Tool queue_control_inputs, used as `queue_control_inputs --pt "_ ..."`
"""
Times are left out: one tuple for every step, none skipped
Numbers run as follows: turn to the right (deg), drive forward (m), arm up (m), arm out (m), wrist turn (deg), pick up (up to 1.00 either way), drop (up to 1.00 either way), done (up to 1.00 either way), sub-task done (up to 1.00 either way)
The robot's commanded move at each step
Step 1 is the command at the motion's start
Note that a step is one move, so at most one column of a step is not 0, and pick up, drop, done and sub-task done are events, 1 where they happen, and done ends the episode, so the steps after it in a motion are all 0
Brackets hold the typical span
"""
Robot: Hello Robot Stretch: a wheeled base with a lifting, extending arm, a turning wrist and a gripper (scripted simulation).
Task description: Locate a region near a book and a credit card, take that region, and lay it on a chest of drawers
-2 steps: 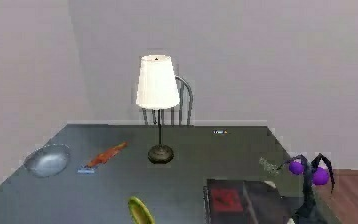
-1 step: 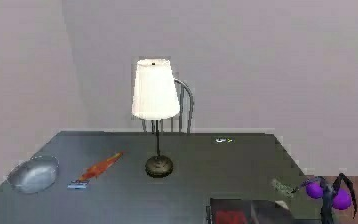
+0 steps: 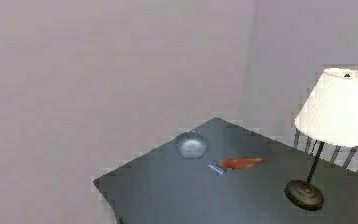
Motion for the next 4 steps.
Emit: queue_control_inputs --pt "-45.0 0.00 0.00 0.00 0.0 0.00 0.00 0.00 0.00" --pt "-27.0 0.00 0.00 0.00 0.0 0.00 0.00 0.00 0.00" --pt "0.0 0.10 0.00 0.00 0.0 0.00 0.00 0.00 0.00" --pt "45.0 0.00 0.00 0.00 0.0 0.00 0.00 0.00 0.00"
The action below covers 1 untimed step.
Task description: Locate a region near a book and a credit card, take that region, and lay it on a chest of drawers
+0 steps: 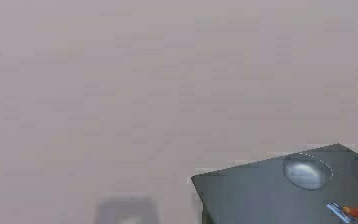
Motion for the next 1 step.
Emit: queue_control_inputs --pt "27.0 0.00 0.00 0.00 0.0 0.00 0.00 0.00 0.00"
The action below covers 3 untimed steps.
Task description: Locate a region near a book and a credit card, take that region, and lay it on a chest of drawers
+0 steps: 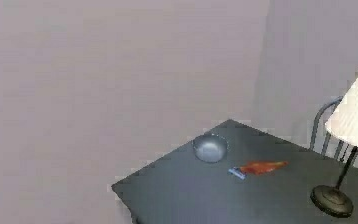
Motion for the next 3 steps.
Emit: queue_control_inputs --pt "0.0 0.05 0.00 0.00 0.0 0.00 0.00 0.00 0.00" --pt "-45.0 0.00 0.00 0.00 0.0 0.00 0.00 0.00 0.00" --pt "-21.0 0.00 0.00 0.00 0.0 0.00 0.00 0.00 0.00"
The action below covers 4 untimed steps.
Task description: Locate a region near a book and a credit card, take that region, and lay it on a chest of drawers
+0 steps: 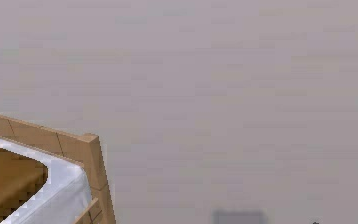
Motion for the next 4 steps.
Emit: queue_control_inputs --pt "0.0 0.00 0.50 0.00 0.0 0.00 0.00 0.00 0.00" --pt "0.0 0.00 0.36 0.00 0.0 0.00 0.00 0.00 0.00" --pt "0.0 0.00 0.00 0.50 0.0 0.00 0.00 0.00 0.00" --pt "0.0 0.00 0.00 0.00 45.0 0.00 0.00 0.00 0.00"
